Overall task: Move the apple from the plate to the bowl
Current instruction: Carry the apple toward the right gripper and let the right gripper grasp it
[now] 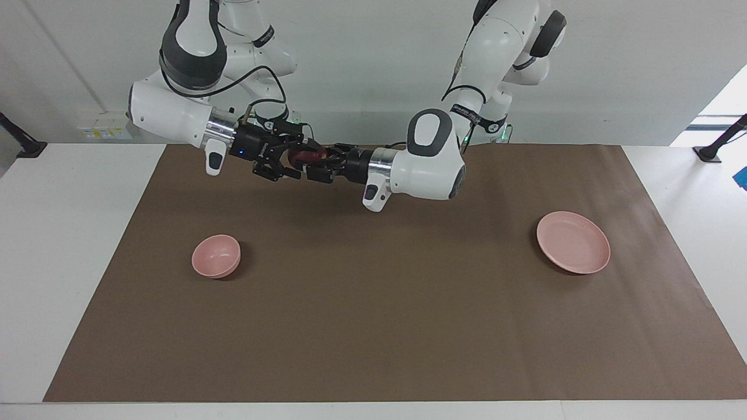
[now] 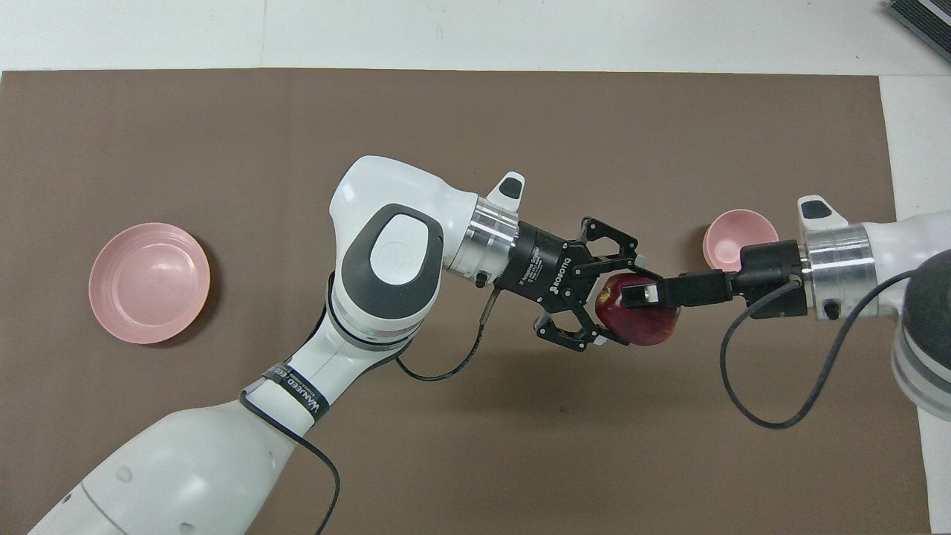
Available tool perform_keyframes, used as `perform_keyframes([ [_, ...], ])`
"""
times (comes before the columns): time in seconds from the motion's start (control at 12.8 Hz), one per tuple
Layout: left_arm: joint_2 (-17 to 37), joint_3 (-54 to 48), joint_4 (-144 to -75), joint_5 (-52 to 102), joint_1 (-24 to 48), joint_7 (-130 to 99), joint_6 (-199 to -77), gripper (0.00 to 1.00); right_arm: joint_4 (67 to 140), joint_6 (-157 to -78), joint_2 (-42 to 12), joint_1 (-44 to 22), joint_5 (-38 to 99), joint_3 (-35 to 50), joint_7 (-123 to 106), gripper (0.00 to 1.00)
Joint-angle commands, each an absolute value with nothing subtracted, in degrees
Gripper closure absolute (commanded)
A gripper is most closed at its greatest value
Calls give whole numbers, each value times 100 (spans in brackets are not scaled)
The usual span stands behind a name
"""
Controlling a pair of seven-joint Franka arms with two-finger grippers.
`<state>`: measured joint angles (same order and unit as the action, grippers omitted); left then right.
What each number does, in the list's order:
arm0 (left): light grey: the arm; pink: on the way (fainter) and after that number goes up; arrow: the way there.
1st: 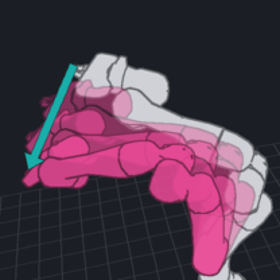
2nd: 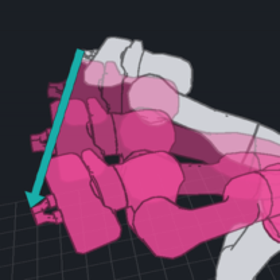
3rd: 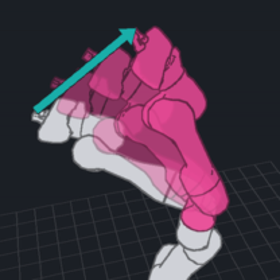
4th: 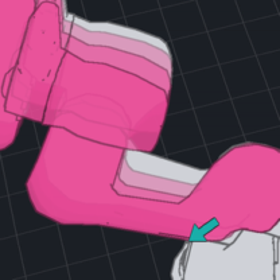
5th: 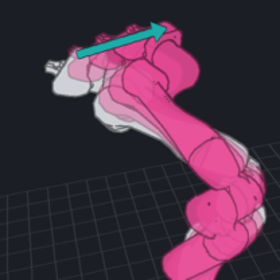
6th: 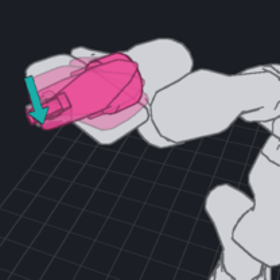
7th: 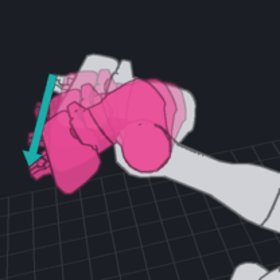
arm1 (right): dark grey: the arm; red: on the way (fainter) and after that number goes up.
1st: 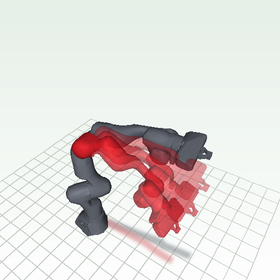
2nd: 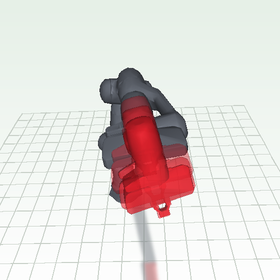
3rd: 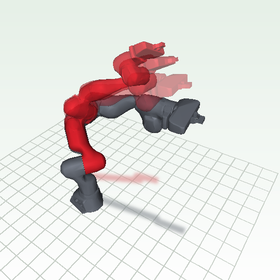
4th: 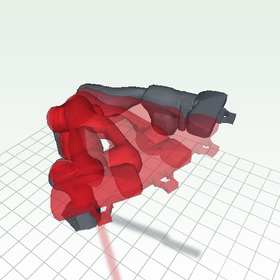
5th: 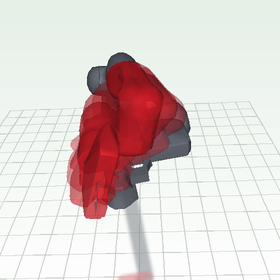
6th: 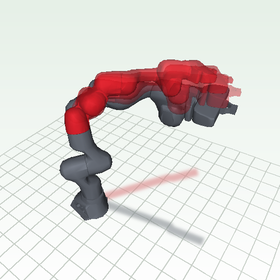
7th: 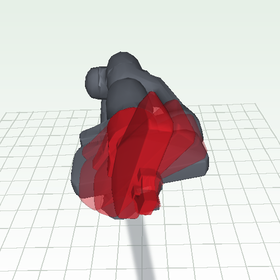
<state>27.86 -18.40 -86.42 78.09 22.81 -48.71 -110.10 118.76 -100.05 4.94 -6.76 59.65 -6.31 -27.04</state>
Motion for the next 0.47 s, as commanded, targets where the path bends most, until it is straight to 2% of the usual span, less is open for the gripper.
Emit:
perform_keyframes([
  [0.0, 2839, -1969, -8420, 7910, 2276, -4843, -11197, 100, 12076, -9766, 598, -563, 6012, -598, -2795, 0],
  [0.39, 2830, -1978, -8429, 7884, 2285, -4808, -11197, 100, 12041, -9668, 580, -527, 6003, -606, -2646, 0],
])
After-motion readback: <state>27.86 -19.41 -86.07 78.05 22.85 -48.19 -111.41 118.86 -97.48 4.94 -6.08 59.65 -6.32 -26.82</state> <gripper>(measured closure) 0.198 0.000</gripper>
